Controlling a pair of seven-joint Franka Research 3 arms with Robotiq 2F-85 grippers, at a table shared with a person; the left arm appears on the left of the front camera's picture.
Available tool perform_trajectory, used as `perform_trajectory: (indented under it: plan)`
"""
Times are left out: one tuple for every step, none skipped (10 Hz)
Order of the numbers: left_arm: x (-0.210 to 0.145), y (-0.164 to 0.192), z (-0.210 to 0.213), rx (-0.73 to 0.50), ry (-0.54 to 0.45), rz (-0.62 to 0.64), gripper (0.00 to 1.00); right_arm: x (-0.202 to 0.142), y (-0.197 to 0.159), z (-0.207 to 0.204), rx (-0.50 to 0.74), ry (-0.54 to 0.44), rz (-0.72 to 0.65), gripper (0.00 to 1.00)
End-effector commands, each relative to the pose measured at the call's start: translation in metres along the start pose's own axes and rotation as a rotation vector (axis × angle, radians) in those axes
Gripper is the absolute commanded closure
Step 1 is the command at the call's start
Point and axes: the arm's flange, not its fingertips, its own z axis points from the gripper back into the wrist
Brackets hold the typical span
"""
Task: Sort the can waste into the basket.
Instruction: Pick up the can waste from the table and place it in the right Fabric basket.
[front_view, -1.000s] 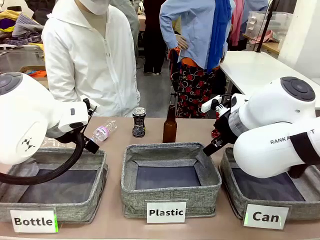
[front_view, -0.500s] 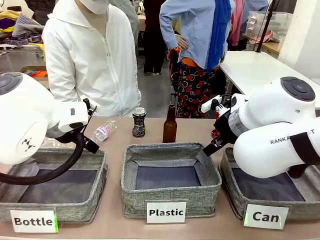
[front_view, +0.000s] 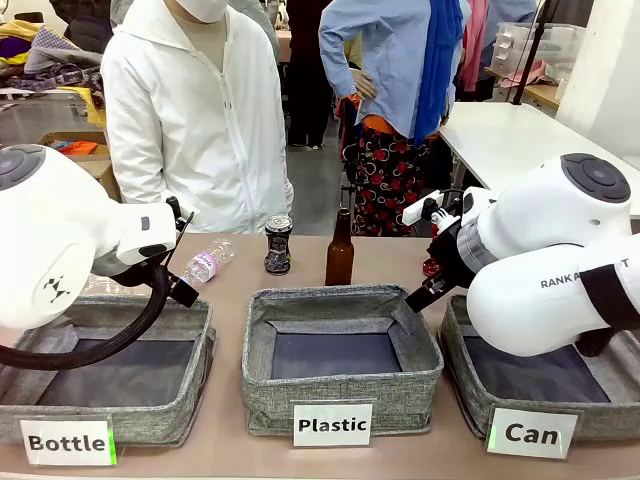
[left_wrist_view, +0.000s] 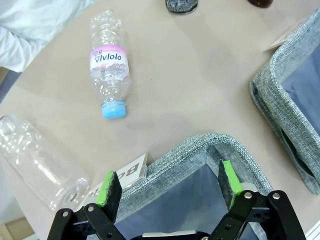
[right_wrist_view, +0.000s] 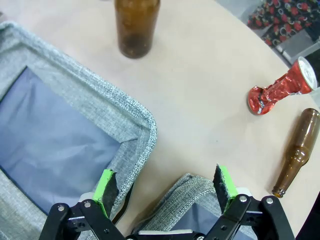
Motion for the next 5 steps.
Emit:
perform_trajectory:
  plan:
    - [0.0000, 0.0000, 0.0001, 0.000, 0.000, 0.000, 0.00, 0.0000, -0.0001, 0.0000, 0.000, 0.000, -0.001, 0.00]
    - [0.0000, 0.0000, 0.0001, 0.000, 0.000, 0.000, 0.00, 0.0000, -0.0001, 0.0000, 0.000, 0.000, -0.001, 0.00]
    - [0.0000, 0.0000, 0.0001, 0.000, 0.000, 0.000, 0.00, 0.0000, -0.0001, 0.0000, 0.000, 0.000, -0.001, 0.00]
    - [0.0000, 0.0000, 0.0001, 0.000, 0.000, 0.000, 0.00, 0.0000, -0.0001, 0.0000, 0.000, 0.000, -0.001, 0.00]
    - [0.0000, 0.0000, 0.0001, 0.000, 0.000, 0.000, 0.00, 0.0000, -0.0001, 0.0000, 0.000, 0.000, -0.001, 0.00]
